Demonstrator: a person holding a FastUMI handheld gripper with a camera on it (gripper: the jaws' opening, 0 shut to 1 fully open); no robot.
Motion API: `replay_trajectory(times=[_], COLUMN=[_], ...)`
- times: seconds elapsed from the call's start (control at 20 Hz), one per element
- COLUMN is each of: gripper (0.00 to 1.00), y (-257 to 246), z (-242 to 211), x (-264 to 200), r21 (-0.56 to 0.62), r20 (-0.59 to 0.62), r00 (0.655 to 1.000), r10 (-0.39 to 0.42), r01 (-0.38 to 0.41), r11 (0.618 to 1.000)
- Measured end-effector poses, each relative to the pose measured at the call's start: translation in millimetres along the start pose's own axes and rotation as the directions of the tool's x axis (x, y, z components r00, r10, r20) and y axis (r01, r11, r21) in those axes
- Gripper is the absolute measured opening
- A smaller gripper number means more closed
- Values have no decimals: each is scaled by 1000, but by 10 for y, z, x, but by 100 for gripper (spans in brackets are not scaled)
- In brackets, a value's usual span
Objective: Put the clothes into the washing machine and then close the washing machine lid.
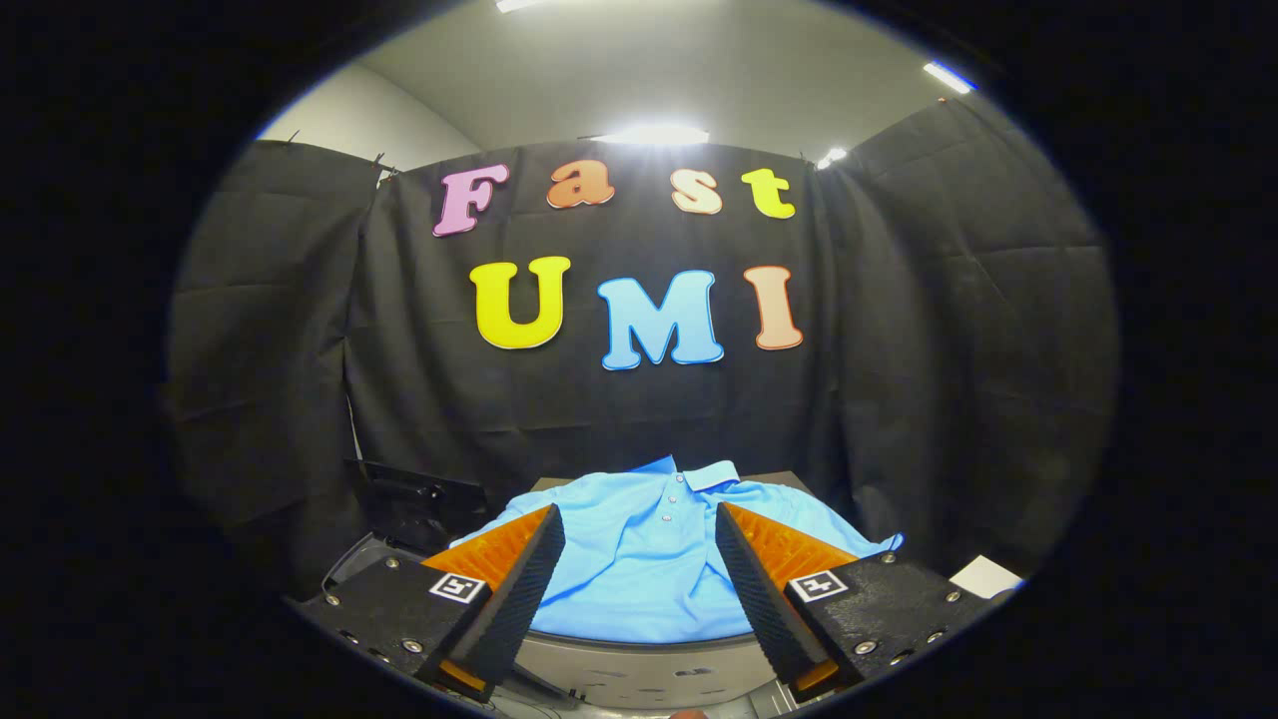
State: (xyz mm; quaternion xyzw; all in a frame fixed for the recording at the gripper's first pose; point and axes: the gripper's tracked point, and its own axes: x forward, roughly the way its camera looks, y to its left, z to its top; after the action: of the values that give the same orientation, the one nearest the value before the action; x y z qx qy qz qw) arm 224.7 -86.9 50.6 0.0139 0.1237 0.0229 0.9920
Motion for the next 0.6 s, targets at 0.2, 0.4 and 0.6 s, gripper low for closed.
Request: replay_trajectory(times=[0.2, 0.4, 0.6], gripper=[95, 95, 95], y=[-61, -124, -129], z=[-84, -236, -373], x=[363, 690, 1005], r21=[12, 3, 39], r20=[-71, -169, -238], r00=[997, 986, 971], r10=[0, 6, 22], r01=[1, -6, -13], r11=[1000, 1000, 999])
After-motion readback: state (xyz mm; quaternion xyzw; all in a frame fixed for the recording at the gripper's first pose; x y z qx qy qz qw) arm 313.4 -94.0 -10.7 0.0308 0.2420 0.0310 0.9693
